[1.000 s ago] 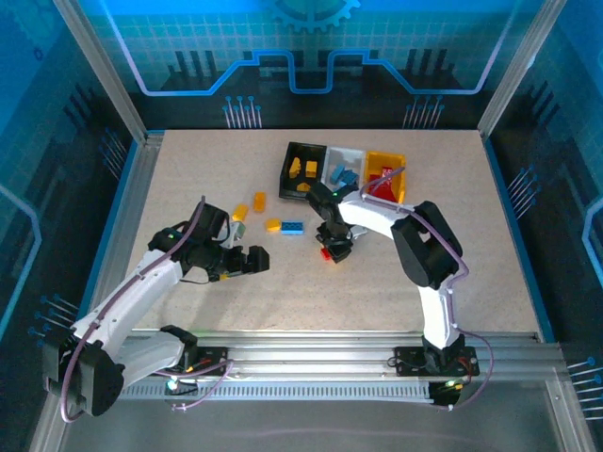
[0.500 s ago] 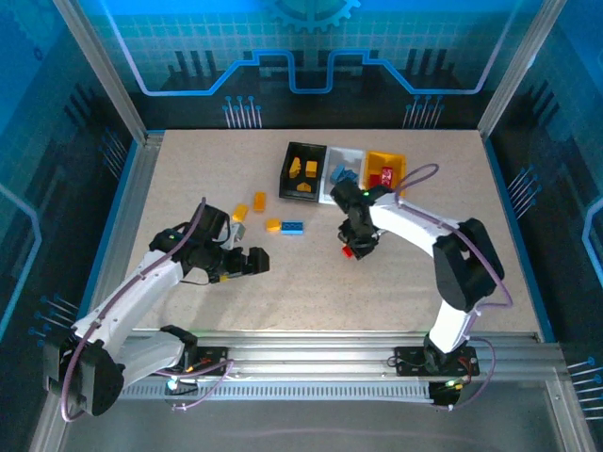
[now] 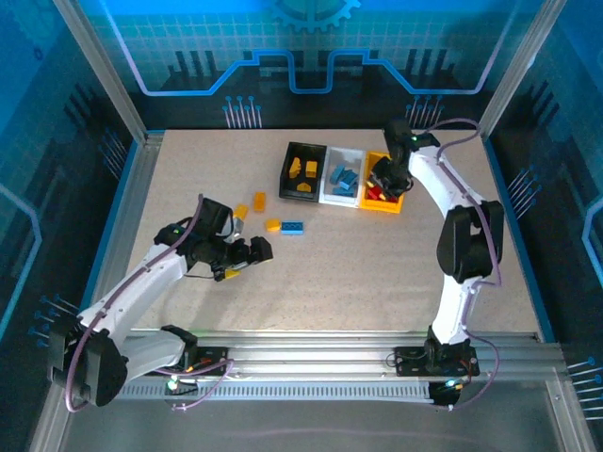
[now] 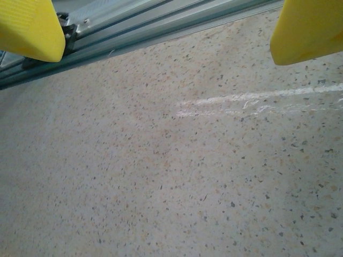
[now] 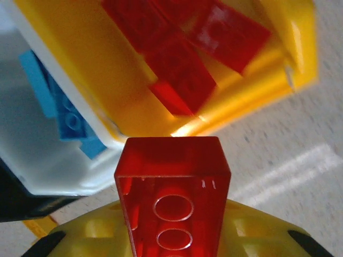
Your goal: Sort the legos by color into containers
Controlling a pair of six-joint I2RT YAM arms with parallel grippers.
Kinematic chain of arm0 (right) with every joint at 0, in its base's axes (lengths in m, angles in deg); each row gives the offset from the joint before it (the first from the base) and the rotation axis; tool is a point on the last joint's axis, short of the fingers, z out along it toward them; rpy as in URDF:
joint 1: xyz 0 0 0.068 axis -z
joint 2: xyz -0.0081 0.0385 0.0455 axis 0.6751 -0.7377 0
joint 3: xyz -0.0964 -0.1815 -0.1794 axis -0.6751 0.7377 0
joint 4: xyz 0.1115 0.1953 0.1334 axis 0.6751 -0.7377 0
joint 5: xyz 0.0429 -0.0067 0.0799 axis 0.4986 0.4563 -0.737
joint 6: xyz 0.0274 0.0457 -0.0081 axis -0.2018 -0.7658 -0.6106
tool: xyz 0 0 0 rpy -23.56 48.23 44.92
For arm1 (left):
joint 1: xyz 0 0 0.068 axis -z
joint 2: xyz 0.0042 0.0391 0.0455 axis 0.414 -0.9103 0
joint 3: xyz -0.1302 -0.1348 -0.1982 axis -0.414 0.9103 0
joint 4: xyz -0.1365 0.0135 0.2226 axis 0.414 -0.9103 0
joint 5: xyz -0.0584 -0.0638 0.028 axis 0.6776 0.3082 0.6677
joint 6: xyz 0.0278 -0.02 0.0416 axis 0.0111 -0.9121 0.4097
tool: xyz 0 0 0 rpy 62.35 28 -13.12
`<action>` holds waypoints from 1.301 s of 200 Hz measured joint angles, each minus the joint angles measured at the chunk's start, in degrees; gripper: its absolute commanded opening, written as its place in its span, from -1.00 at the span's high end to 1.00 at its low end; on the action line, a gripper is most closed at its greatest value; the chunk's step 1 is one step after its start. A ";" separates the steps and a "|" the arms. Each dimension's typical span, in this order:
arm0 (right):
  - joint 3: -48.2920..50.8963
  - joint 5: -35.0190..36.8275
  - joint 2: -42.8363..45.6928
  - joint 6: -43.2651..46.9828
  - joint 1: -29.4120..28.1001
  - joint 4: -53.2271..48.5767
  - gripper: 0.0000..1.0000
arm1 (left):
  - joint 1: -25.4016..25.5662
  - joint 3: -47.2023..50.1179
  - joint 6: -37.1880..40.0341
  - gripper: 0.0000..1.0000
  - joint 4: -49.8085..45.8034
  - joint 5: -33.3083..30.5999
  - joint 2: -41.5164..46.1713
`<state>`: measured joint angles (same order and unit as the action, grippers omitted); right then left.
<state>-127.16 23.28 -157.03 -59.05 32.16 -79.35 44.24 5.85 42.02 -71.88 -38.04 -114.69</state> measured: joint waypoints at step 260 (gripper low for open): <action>-10.47 -12.15 -3.63 46.66 -10.19 -2.80 -0.25 | -3.56 -19.82 4.74 -0.98 -2.62 -5.68 -22.99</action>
<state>-137.63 11.12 -160.66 -12.38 21.97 -82.14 40.68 -13.97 46.76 -74.51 -43.72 -137.68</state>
